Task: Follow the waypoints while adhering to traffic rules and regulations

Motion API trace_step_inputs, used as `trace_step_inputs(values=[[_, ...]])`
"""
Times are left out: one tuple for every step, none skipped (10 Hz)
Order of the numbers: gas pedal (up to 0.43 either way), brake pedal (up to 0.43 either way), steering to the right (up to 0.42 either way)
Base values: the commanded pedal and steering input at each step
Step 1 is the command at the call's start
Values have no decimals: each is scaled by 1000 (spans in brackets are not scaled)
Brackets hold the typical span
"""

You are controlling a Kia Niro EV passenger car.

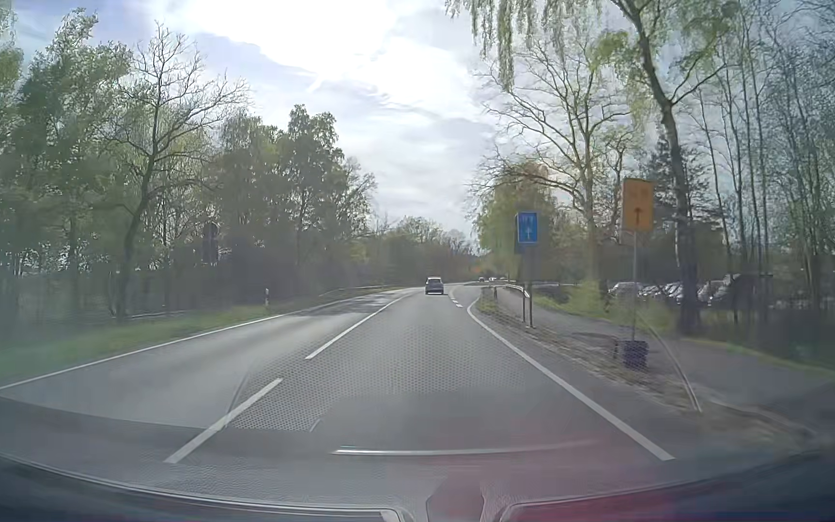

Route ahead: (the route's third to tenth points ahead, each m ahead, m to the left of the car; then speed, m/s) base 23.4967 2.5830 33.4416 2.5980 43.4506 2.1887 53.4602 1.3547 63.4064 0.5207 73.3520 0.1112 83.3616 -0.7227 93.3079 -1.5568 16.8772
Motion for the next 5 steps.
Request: trace_step_inputs(values=[[28, 0, 4], [28, 0, 4], [39, 0, 4], [47, 0, 4], [79, 0, 4]])
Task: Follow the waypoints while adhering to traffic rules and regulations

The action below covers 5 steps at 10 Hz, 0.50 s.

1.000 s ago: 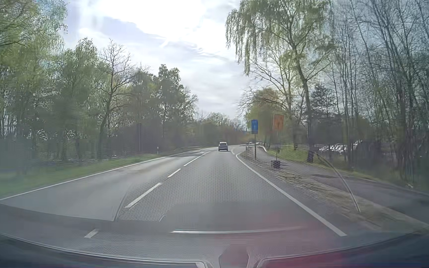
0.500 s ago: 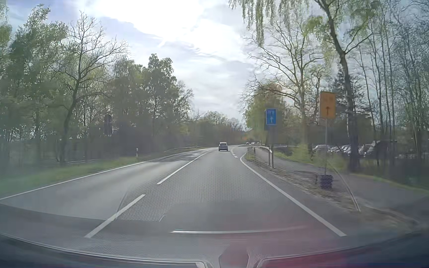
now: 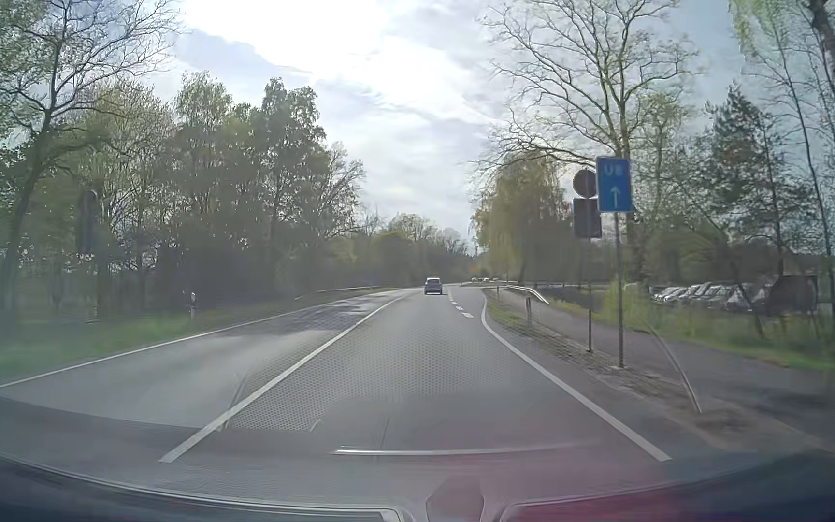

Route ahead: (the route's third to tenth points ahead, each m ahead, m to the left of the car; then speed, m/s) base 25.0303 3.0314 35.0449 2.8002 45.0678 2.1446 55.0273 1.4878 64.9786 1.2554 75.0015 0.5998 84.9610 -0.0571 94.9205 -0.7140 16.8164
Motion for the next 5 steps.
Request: trace_step_inputs(values=[[87, 0, 4], [87, 0, 4], [98, 0, 3], [110, 0, 3], [110, 0, 3]])
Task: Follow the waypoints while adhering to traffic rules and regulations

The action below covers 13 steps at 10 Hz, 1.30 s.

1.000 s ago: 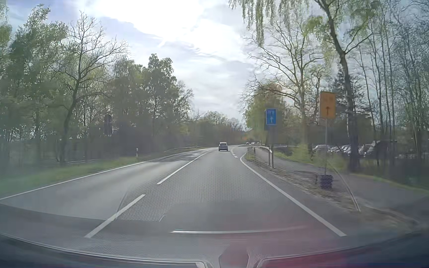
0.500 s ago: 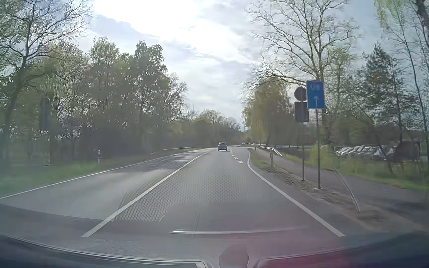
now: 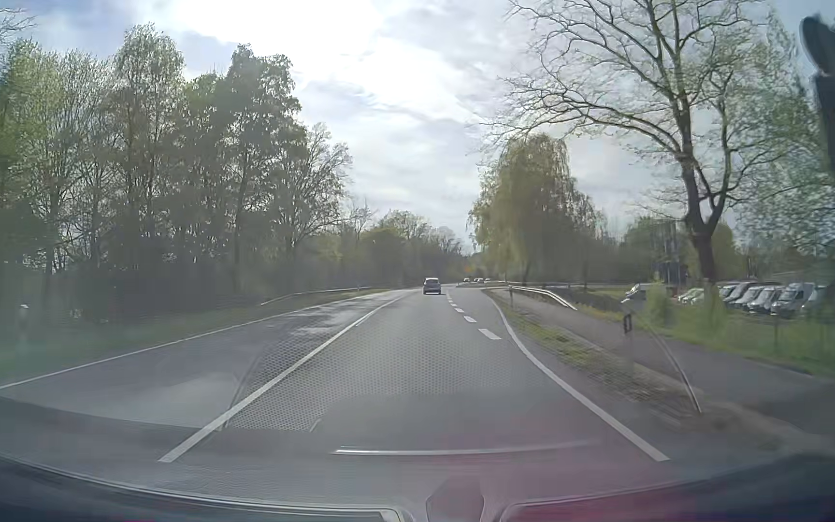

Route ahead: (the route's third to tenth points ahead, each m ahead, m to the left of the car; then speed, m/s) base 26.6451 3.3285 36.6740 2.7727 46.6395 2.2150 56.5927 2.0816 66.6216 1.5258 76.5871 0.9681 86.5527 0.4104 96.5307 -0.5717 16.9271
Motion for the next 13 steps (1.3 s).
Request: trace_step_inputs(values=[[110, 0, 2], [110, 0, 2], [110, 0, 2], [110, 0, 2], [110, 0, 2], [110, 0, 1], [110, 0, 1], [110, 0, 1], [110, 0, 1], [110, 0, 1], [110, 0, 1], [110, 0, 1], [110, 0, 1]])
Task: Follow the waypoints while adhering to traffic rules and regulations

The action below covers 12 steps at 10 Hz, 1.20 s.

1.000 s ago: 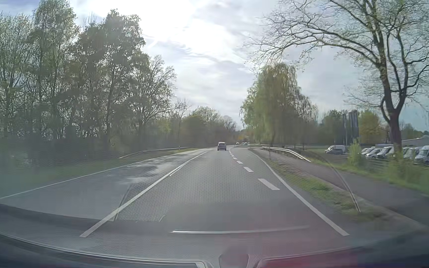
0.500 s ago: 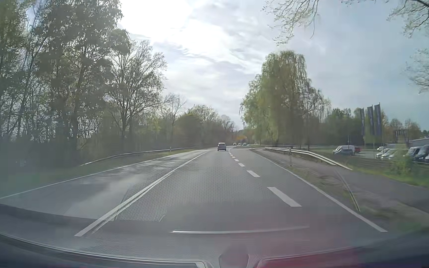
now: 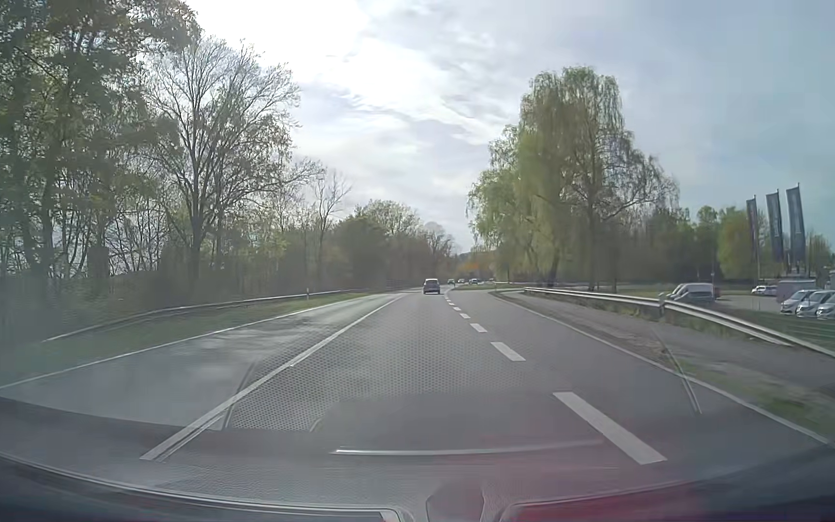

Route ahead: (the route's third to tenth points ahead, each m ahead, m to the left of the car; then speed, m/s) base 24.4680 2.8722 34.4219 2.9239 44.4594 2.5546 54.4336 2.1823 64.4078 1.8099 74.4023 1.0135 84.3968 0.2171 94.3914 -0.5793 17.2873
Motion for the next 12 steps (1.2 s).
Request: trace_step_inputs(values=[[110, 0, 1], [110, 0, 1], [110, 0, 0], [110, 0, 0], [110, 0, 0], [110, 0, 1], [110, 0, 0], [110, 0, 0], [110, 0, 0], [110, 0, 0], [110, 0, 0], [110, 0, 0]])
